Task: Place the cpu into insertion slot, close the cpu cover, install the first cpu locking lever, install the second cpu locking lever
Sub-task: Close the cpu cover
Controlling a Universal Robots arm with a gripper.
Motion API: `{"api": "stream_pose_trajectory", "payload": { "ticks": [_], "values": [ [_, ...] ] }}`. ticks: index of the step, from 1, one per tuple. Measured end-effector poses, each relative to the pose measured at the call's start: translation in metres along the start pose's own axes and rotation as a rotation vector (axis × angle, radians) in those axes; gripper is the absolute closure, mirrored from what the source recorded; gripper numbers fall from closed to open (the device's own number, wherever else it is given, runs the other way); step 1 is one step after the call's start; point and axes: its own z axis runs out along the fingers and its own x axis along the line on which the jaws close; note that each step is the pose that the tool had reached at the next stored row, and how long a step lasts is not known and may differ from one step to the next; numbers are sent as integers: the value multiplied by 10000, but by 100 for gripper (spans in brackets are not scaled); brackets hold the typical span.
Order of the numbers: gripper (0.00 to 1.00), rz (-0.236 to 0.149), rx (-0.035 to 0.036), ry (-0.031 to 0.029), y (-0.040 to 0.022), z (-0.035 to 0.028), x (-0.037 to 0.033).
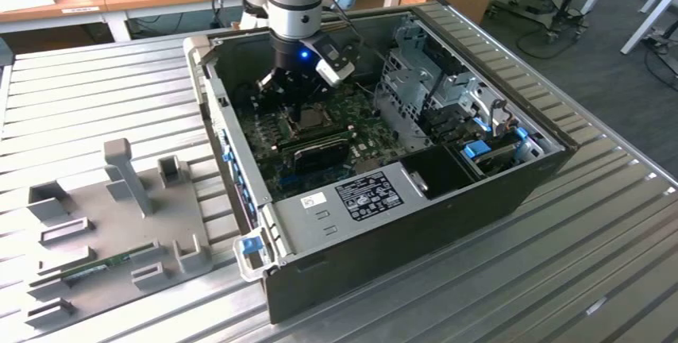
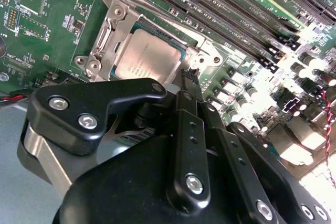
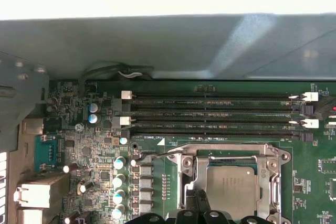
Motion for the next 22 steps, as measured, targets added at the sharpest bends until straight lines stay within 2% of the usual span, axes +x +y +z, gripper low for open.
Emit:
{"api": "stream_pose_trajectory", "payload": {
  "ticks": [4, 10, 22],
  "values": [
    [90, 0, -1, 0, 27, 3, 0],
    [90, 0, 0, 0, 29, 38, 1],
    [90, 0, 0, 1, 29, 54, 1]
  ]
}}
